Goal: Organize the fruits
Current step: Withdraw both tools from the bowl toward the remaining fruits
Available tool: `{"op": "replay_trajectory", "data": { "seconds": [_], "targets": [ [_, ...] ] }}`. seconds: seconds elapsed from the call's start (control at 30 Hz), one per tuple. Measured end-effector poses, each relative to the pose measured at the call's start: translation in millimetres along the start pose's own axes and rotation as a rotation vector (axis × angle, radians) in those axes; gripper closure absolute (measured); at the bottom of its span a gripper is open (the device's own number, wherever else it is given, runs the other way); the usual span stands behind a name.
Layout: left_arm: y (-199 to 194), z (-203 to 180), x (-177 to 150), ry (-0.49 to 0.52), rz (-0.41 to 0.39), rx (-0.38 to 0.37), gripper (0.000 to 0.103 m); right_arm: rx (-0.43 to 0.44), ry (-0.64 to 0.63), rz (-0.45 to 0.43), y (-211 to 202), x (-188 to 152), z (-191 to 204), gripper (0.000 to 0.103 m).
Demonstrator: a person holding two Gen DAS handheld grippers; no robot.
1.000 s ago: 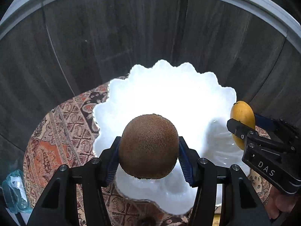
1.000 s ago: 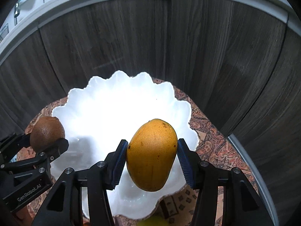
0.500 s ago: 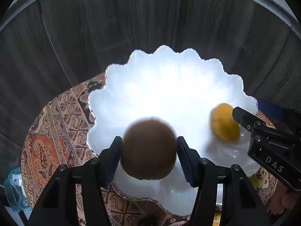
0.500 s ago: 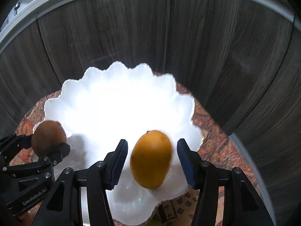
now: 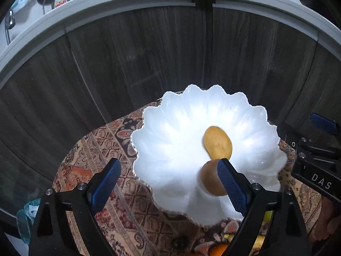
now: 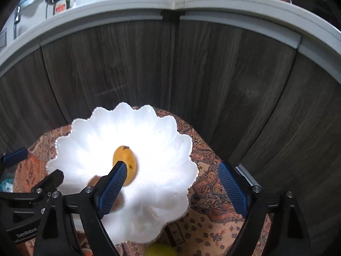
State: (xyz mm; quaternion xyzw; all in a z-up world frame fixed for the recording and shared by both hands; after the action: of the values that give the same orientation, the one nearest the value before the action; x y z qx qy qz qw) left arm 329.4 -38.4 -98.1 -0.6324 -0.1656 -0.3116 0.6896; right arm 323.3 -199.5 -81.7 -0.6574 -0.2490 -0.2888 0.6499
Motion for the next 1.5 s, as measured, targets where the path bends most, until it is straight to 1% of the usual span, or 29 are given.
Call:
{"op": "replay_trajectory", "data": {
  "seconds": [0.33,0.63,0.77,0.97,1.17,1.33,1.5],
  "targets": [
    [-54.0,1.2,-16.4,-0.038,-0.049,0.012,0.008,0.034,0.019,-0.039,-51.6,-14.0,-0.7,0.015],
    [-93.6,-6.7,-39.9,-0.042,-0.07,0.006,0.007,0.017,0.005,-0.077,-99.1,-35.2,-9.1,0.015],
    [-105.9,-12.2,-51.2,-0.04,-0.075,0.008,0.007,0.012,0.005,-0.071,-112.8,-47.2,-14.7,0.015],
    [-114.9,-25.2,-68.1,-0.024,-0.076,-0.005,0.007,0.001,0.015,-0.065,-129.0,-70.6,-24.6,0.015],
    [-119.2,-39.8,-85.6,0.0,-0.067,-0.021,0.007,-0.009,0.04,-0.03,-133.4,-94.0,-36.4,0.015],
    [-117.4,-48.5,-99.3,0.016,-0.06,-0.037,0.007,-0.024,0.044,-0.011,-134.3,-109.0,-41.3,0.015],
    [-108.4,-57.8,-113.5,0.028,-0.035,-0.063,0.007,-0.037,0.045,0.008,-132.6,-123.1,-45.1,0.015]
  ]
}}
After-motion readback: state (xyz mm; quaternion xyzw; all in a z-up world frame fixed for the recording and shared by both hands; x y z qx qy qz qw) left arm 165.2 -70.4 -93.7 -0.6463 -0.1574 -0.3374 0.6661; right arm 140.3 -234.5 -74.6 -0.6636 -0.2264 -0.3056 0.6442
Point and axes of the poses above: each gripper's, at about its wrist camera, not at the fingertips, and y roughly the way its jaws point, z to its left, x to its top, the point moved 3 cm from there along y, roughly the way its jaws point, and after that the axes turned 5 degrees about x, right-handed, at the moved point
